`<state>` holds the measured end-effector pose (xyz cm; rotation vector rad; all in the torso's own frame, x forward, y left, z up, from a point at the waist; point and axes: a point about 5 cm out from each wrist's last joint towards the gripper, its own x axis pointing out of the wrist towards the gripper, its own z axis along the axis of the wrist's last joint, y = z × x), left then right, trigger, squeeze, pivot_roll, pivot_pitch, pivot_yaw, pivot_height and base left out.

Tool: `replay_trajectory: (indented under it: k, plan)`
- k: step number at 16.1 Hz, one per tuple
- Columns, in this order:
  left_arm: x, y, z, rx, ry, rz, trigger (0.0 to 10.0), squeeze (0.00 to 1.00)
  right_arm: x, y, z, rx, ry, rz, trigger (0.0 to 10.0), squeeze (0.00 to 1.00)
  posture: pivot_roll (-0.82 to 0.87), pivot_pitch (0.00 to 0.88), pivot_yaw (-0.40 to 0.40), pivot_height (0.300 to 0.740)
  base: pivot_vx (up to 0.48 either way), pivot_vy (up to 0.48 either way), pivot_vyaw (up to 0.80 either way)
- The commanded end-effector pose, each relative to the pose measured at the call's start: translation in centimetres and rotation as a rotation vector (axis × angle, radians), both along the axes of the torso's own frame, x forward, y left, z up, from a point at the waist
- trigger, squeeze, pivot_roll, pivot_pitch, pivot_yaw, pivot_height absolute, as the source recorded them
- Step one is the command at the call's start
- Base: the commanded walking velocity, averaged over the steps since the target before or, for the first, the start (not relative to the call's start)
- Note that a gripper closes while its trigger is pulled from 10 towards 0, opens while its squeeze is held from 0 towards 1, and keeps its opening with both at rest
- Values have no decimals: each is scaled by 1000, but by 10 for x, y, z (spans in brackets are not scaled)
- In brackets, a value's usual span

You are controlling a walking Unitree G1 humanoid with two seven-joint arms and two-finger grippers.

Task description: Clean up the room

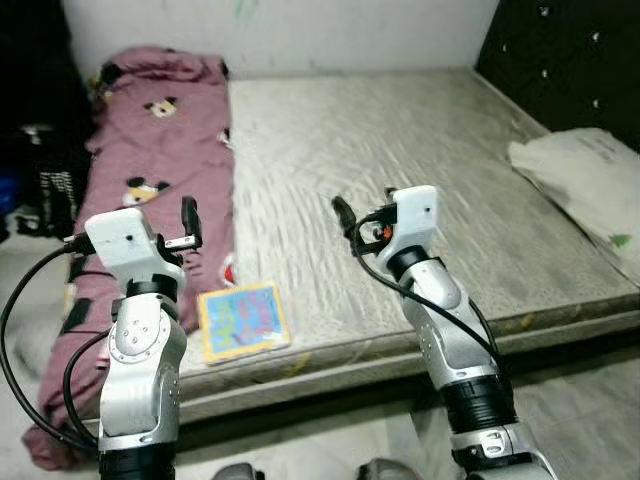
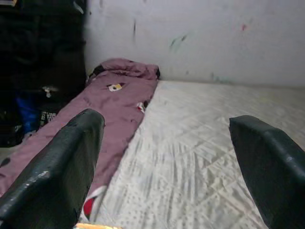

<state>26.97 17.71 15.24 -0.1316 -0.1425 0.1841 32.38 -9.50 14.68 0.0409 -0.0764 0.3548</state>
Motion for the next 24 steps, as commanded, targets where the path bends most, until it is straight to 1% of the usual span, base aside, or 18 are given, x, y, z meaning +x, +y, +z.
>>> replay_trajectory:
  k: [1, 6, 10, 17, 19, 20, 22, 23, 24]
  plan:
    - [2, -8, 1, -4, -4, -22, 10000, 0, 1, -10, -2, -10, 5, -28, 10000, 0, -53, 0, -9, 740, 0, 480, 0]
    - [3, -8, 4, 0, -18, -23, 10000, 0, 2, -9, 0, -7, -3, -28, 10000, 0, -57, 0, -5, 740, 0, 480, 0]
    - [3, -9, 5, 22, -24, -15, 10000, 0, 2, -9, 0, -11, -7, -27, 10000, 0, -59, 0, -6, 740, 0, 0, 0]
    - [5, -9, 6, 26, -23, -34, 10000, 0, 4, -9, 2, -5, -11, -30, 10000, 0, -55, 0, -5, 740, 0, 0, 0]
    - [5, -5, 4, 41, -22, -31, 10000, 0, 5, -8, -1, -1, -10, -32, 10000, 0, -49, 0, -6, 740, 0, 0, 0]
    - [3, -2, 4, 41, -20, -21, 10000, 0, 4, -6, 1, 22, -17, -32, 10000, 0, -47, 0, -15, 740, 0, 0, 0]
    - [3, 0, 6, 44, -26, -15, 10000, 0, 5, -2, 6, 26, -30, -5, 10000, 0, -33, 0, -41, 740, 0, 0, 0]
    - [2, 1, 2, 49, -20, -2, 10000, 0, 6, -1, 4, 9, -20, 17, 10000, 0, -30, 0, -42, 740, 0, 0, 0]
    - [-2, 3, -3, 43, -2, 17, 10000, 0, 7, -3, 1, 4, -12, 10, 10000, 0, -27, 0, -37, 740, 0, 0, -631]
